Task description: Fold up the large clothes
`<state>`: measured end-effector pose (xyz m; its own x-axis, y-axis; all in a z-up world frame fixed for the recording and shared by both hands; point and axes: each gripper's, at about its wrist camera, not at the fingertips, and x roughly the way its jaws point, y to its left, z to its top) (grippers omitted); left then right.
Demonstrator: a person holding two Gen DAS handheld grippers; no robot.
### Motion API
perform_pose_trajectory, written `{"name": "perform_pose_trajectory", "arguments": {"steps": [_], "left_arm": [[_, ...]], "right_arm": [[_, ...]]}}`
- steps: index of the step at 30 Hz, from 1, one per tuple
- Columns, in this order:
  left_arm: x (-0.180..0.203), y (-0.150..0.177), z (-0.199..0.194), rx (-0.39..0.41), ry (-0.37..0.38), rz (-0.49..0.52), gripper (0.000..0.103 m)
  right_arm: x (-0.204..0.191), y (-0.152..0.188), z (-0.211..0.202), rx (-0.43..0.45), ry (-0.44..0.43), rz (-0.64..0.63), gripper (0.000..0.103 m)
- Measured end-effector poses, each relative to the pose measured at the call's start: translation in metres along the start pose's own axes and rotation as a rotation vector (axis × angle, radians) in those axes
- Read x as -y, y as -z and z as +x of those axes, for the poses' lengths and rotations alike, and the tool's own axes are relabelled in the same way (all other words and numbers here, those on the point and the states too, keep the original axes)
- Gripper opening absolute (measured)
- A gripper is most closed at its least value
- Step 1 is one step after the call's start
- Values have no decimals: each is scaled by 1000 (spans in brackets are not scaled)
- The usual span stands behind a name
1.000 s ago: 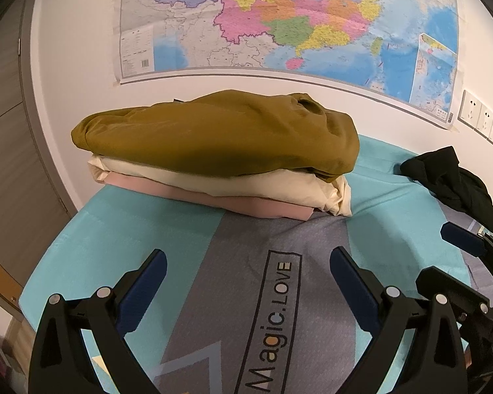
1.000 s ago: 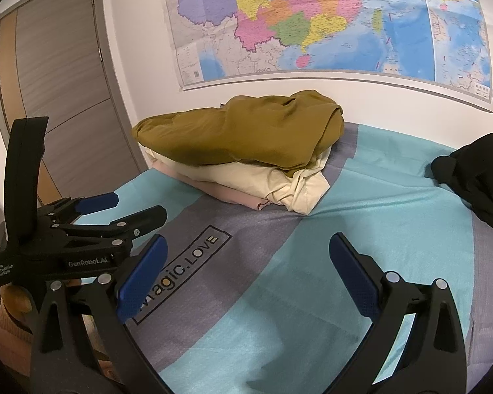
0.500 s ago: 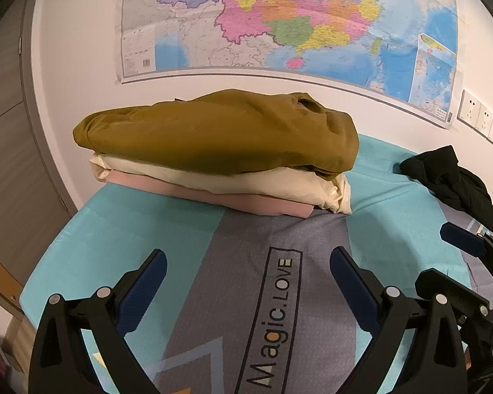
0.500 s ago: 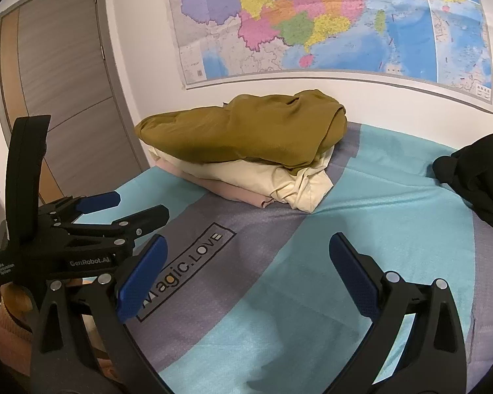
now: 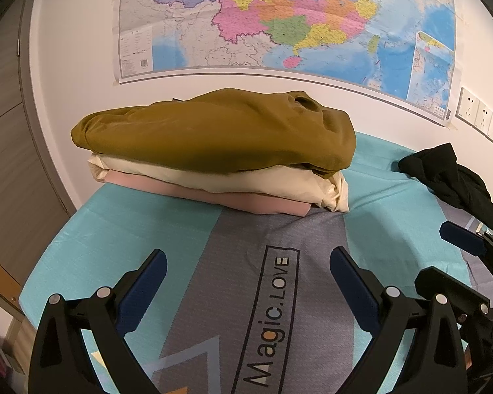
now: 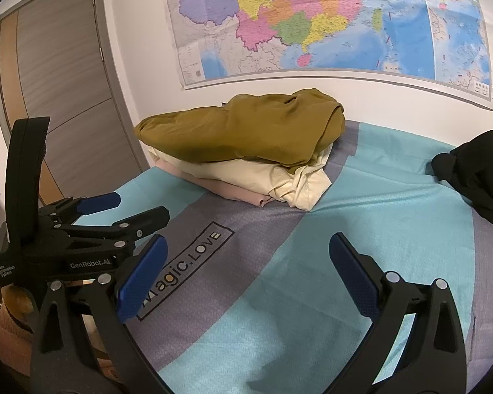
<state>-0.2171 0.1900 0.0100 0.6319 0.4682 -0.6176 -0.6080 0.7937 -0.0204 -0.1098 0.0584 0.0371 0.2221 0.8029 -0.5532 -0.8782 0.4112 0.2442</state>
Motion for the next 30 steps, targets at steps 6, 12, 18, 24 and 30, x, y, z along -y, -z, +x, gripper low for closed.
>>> {"name": "perform_pose_trajectory", "arguments": {"steps": [6, 12, 18, 24, 30], "left_arm": [[0, 1, 1, -1, 0, -1, 96], [1, 1, 1, -1, 0, 1, 96], [2, 1, 2, -4, 1, 2, 96], [2, 0, 2, -4, 1, 0, 96], [3, 1, 3, -9, 2, 0, 96]], "right_arm": [[1, 1, 0, 0, 1, 2, 97], [0, 1, 1, 2, 4, 2, 97], [0, 1, 0, 2, 4, 1, 97], [0, 1, 1, 2, 2, 3, 97], [-2, 1, 2, 0, 0, -1, 97]]}}
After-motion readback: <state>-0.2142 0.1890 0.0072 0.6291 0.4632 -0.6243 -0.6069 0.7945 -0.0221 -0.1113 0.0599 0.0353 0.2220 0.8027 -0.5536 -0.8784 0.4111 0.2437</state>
